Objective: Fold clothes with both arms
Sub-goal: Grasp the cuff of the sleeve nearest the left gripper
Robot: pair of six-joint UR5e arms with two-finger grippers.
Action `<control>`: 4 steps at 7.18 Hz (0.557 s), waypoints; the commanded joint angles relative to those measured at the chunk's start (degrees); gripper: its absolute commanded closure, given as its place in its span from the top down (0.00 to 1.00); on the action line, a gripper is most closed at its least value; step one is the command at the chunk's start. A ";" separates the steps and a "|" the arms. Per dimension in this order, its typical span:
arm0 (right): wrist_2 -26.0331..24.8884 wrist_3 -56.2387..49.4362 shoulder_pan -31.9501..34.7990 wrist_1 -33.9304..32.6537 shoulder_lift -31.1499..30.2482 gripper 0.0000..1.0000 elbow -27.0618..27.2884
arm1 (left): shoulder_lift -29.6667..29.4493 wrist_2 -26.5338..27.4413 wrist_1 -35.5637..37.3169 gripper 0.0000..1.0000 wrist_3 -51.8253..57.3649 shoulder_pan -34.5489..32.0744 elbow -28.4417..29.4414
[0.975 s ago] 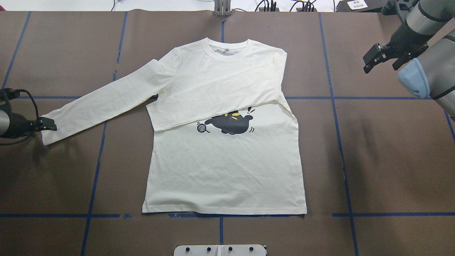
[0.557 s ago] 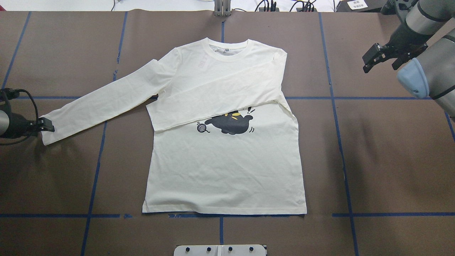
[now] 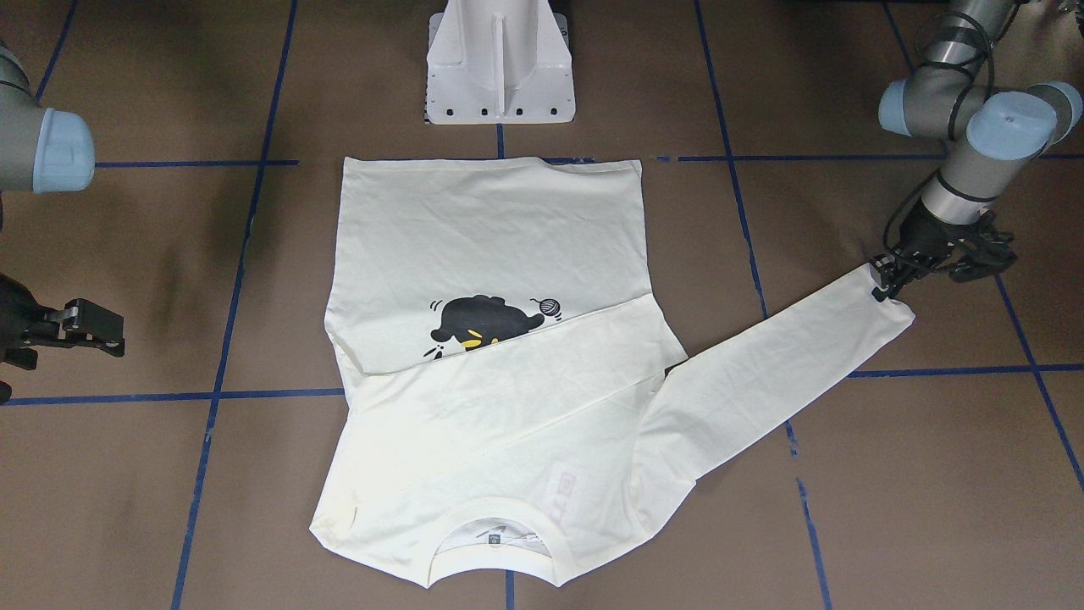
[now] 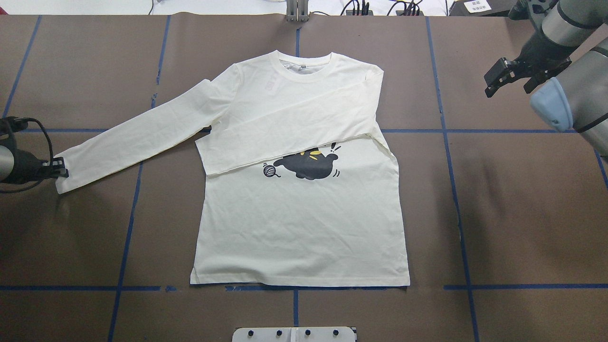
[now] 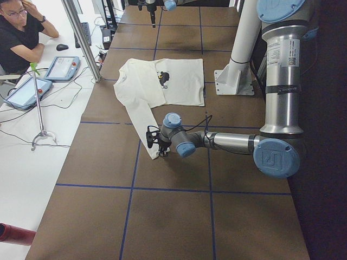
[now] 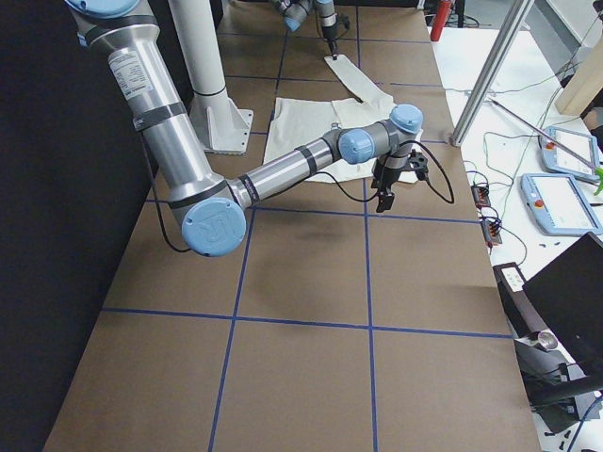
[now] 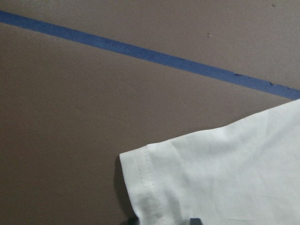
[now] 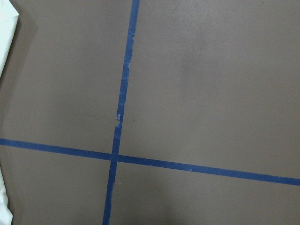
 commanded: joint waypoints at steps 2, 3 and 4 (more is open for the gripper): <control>-0.04 -0.08 0.00 -0.04 -0.26 1.00 -0.08 | 0.04 -0.47 0.89 0.00 -0.17 -0.11 -3.45; -0.12 -0.43 0.09 -0.04 -0.79 1.00 0.10 | -0.13 -0.73 3.33 0.00 0.00 -0.11 -6.08; -0.21 -0.61 0.26 0.05 -1.75 1.00 0.19 | -0.05 -0.65 5.00 0.00 0.52 -0.20 -10.11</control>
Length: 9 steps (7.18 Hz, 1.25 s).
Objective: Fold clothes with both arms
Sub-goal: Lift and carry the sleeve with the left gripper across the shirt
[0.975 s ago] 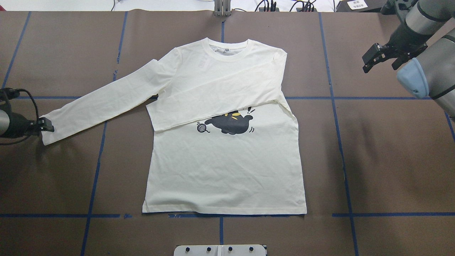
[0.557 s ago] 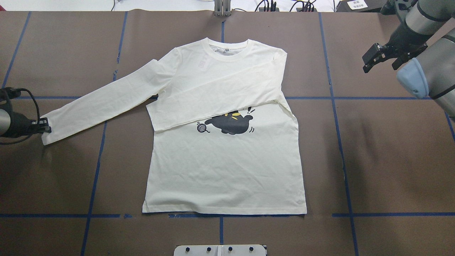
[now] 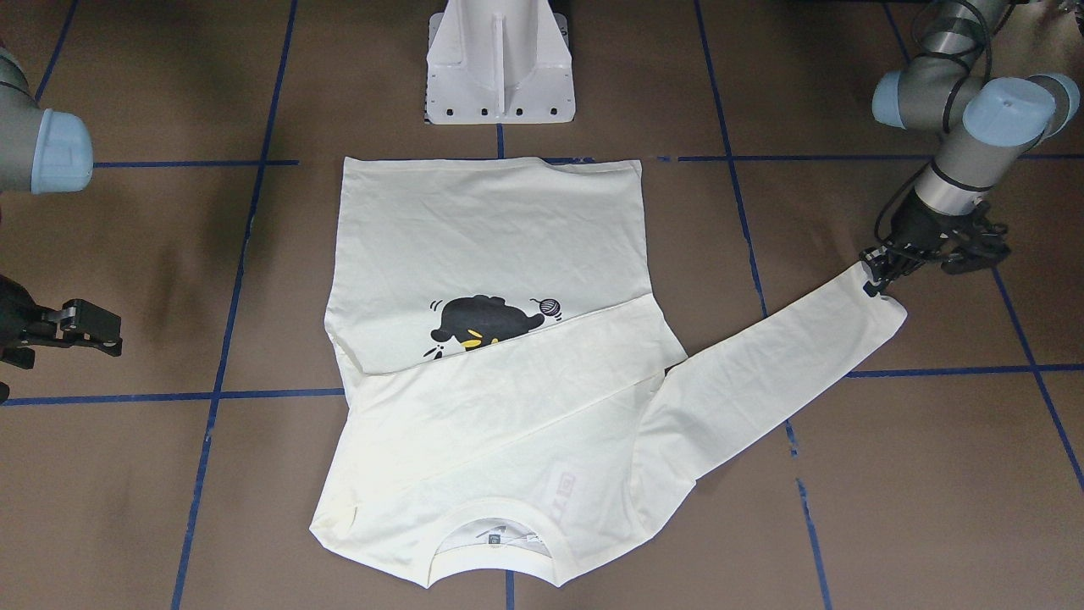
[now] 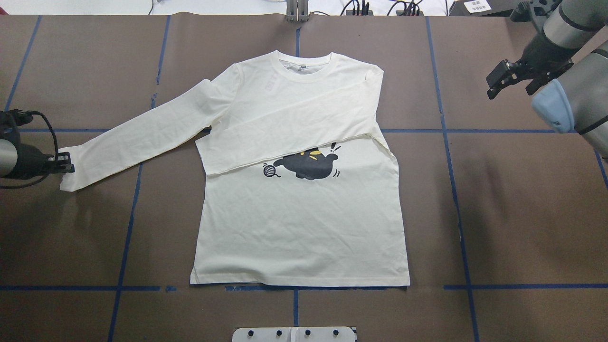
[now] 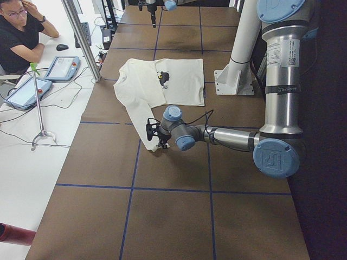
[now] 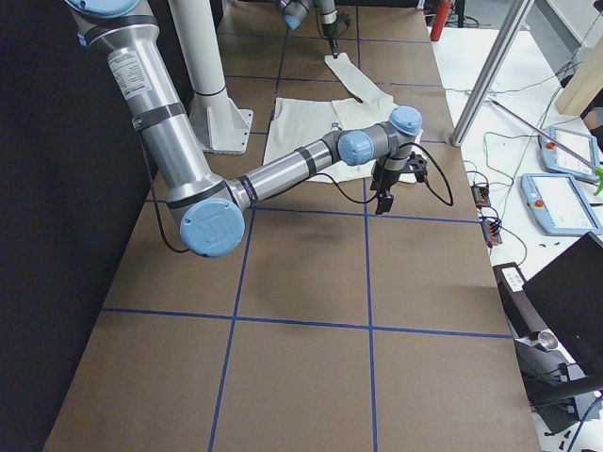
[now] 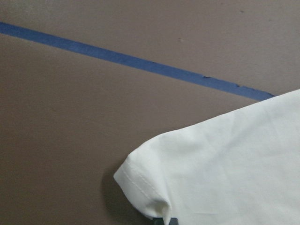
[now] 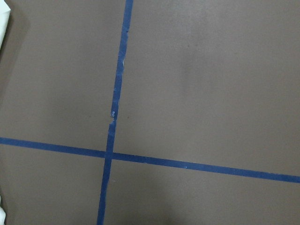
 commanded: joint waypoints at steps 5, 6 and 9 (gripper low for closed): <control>0.08 -0.88 3.23 6.63 -13.66 1.00 6.37 | -31.48 -0.58 38.32 0.00 0.54 -0.69 -8.93; 0.08 -0.61 3.23 7.35 -14.38 1.00 6.29 | -37.28 -3.46 39.56 0.00 0.45 -1.82 -9.01; 0.08 -0.26 3.23 7.36 -14.47 1.00 5.85 | -49.08 -15.60 43.00 0.00 -4.17 -6.84 -11.73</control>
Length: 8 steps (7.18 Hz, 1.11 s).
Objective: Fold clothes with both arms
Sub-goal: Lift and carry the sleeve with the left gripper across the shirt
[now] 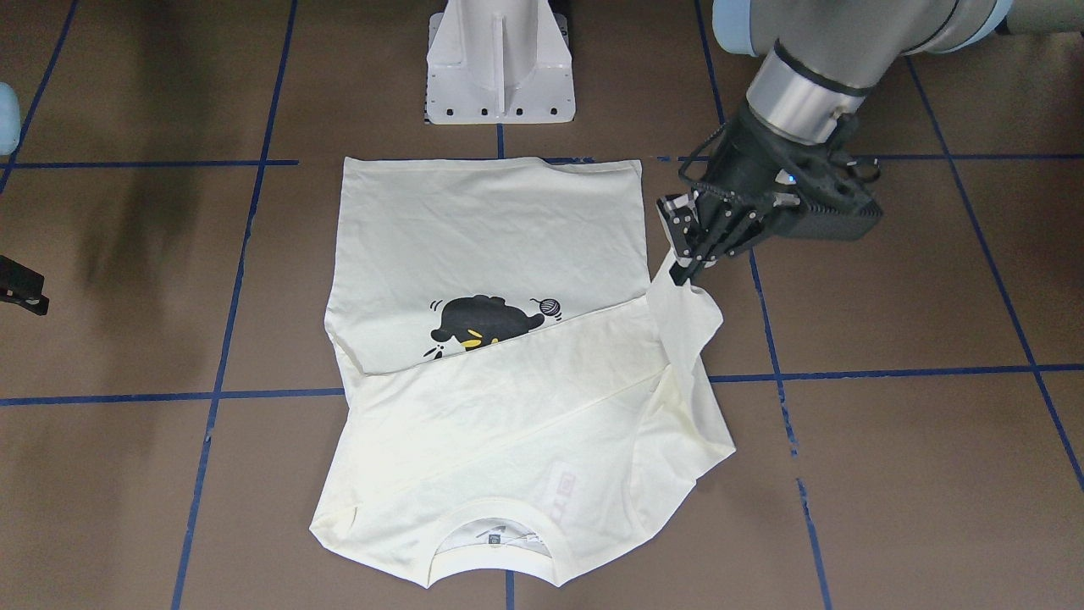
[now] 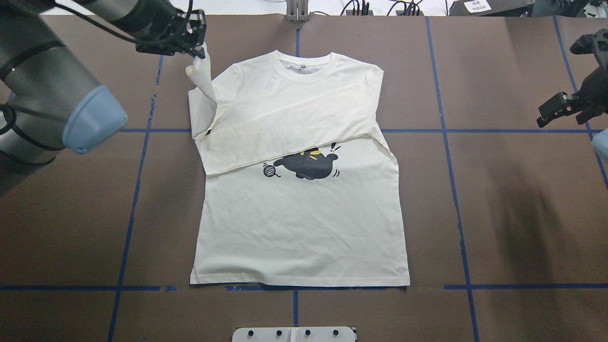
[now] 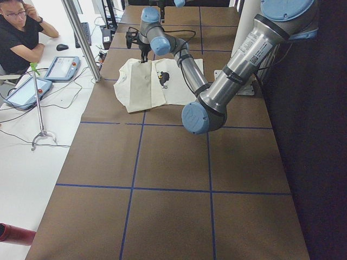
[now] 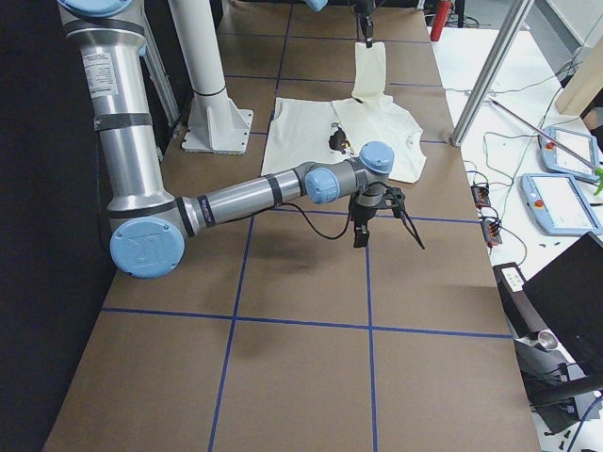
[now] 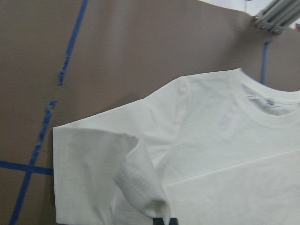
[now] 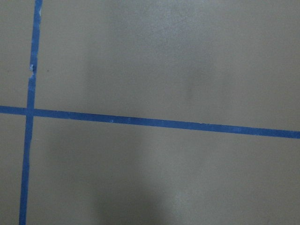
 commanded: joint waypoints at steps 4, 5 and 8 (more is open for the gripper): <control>0.00 0.13 -0.06 0.17 0.10 1.00 -1.17 | -11.56 14.32 -7.78 0.00 -12.06 13.88 10.13; 0.00 0.21 -0.06 0.17 0.27 1.00 -1.26 | -12.35 14.77 -11.92 0.00 -14.25 14.50 14.89; 0.18 0.30 -0.15 0.17 0.80 1.00 -2.23 | -25.21 26.60 -25.52 0.00 -20.83 24.05 42.04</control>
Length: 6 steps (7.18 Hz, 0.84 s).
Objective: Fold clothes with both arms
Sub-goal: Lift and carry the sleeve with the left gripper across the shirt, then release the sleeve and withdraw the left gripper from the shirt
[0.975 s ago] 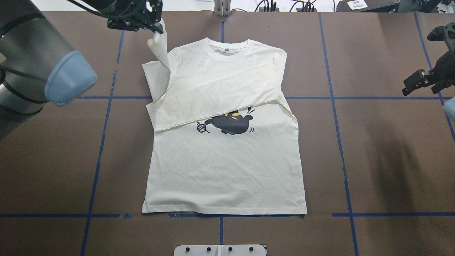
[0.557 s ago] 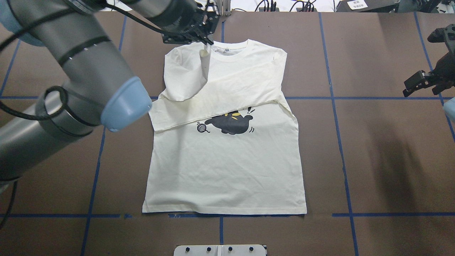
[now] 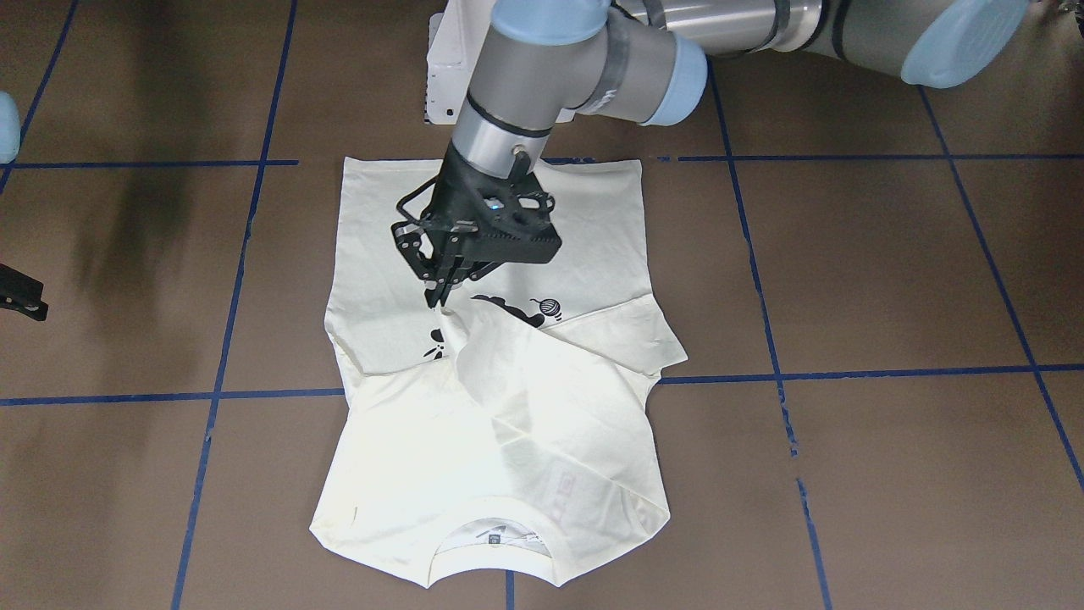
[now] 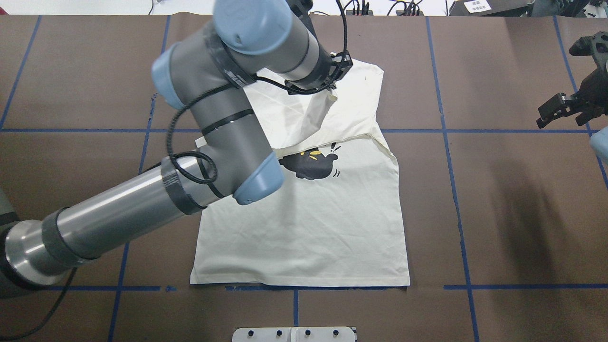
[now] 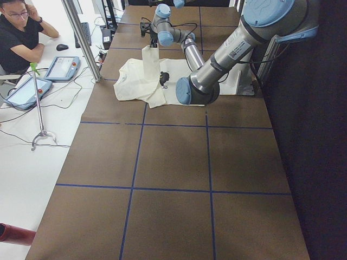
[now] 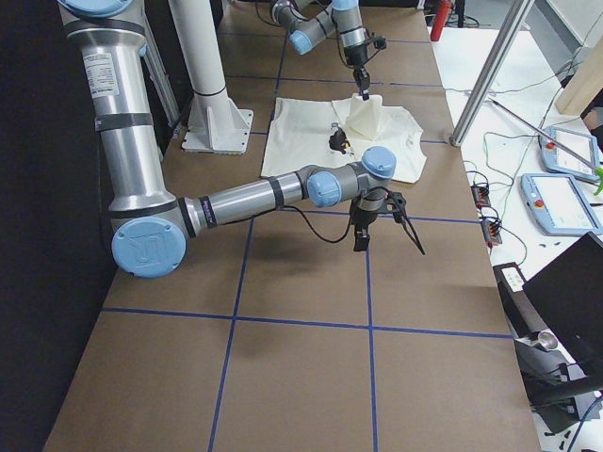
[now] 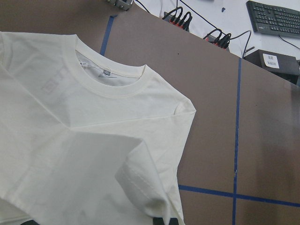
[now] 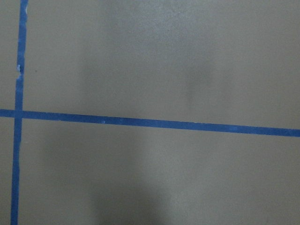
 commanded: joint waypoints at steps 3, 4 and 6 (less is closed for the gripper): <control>1.68 0.95 -0.24 0.00 1.24 1.00 -0.29 | -10.69 14.55 -17.78 1.00 -3.36 11.73 26.91; 1.68 1.04 -0.50 0.00 1.77 1.00 -0.38 | -7.89 14.55 -17.96 1.00 -1.52 11.73 23.94; 1.76 1.04 -0.68 0.00 2.47 1.00 -0.20 | -2.08 14.20 -17.88 1.00 -0.19 11.30 14.28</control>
